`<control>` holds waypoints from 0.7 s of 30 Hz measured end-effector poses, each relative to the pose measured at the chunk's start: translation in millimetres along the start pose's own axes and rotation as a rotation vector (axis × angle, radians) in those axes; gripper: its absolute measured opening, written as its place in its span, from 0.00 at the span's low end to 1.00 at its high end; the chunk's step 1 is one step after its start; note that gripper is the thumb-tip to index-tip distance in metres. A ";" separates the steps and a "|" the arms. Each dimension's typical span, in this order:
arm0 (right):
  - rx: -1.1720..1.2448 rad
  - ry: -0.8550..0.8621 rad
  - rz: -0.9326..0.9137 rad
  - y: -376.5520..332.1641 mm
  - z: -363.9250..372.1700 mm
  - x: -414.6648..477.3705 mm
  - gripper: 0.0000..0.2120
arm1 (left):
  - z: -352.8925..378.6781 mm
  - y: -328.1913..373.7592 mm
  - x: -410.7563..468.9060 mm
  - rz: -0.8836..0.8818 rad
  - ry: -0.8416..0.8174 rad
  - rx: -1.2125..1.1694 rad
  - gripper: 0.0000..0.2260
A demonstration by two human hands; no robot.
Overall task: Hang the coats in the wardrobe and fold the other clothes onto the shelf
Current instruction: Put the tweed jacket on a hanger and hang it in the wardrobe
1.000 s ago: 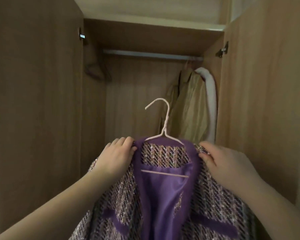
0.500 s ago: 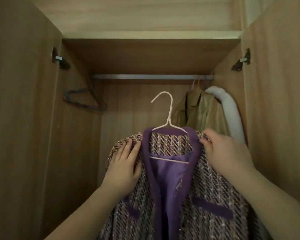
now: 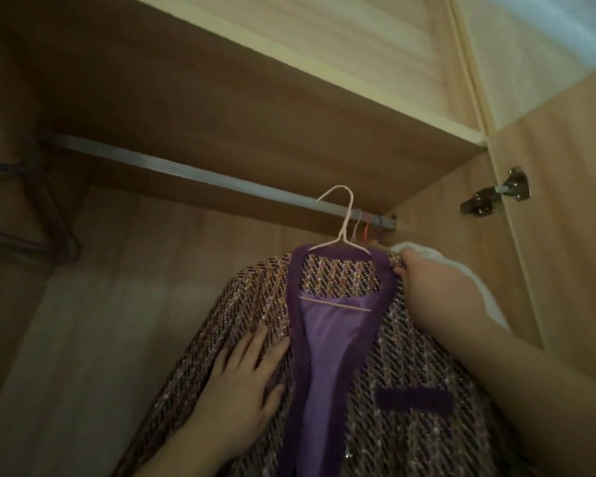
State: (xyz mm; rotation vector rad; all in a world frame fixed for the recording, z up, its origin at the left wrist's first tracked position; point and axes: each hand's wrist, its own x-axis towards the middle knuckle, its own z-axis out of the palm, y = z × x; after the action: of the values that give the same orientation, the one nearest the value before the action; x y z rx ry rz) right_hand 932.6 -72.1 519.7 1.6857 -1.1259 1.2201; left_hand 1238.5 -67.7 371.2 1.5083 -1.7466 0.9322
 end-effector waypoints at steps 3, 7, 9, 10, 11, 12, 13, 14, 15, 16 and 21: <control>-0.099 -0.038 0.087 -10.9 4.4 40.9 0.09 | 23.0 -12.9 38.5 0.043 0.031 0.020 0.32; -0.209 -0.030 0.110 -20.9 16.2 80.8 0.06 | 51.6 -21.3 77.4 0.047 -0.051 -0.035 0.32; -0.214 -0.063 0.121 -21.7 25.1 91.6 0.07 | 61.2 -27.3 91.1 0.041 -0.065 -0.071 0.33; -0.212 -0.076 0.126 -22.1 28.1 93.6 0.08 | 66.8 -30.3 96.1 0.032 -0.079 -0.094 0.33; -0.210 -0.093 0.129 -22.6 30.5 94.5 0.10 | 71.6 -32.9 99.5 0.024 -0.099 -0.109 0.33; -0.204 -0.109 0.135 -23.4 33.1 94.8 0.12 | 76.3 -36.2 101.4 0.019 -0.118 -0.116 0.34; -0.199 -0.120 0.146 -25.0 35.2 95.2 0.13 | 80.6 -39.0 102.6 0.022 -0.134 -0.118 0.34; -0.200 -0.130 0.156 -27.3 36.8 95.6 0.15 | 83.6 -41.1 103.4 0.029 -0.145 -0.123 0.35; -0.212 -0.139 0.157 -30.1 38.2 95.8 0.15 | 86.5 -42.3 103.4 0.037 -0.151 -0.128 0.36; -0.225 -0.151 0.154 -32.8 40.2 95.9 0.15 | 89.1 -43.3 102.2 0.043 -0.154 -0.130 0.37; -0.294 -0.230 0.119 -41.3 48.0 83.9 0.11 | 106.2 -48.7 88.8 0.061 -0.206 -0.133 0.35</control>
State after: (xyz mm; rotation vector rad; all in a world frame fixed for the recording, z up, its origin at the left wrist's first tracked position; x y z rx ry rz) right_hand 998.8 -121.1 584.8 1.5773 -1.4858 0.8924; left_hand 1272.7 -208.7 392.7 1.5158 -1.9685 0.6949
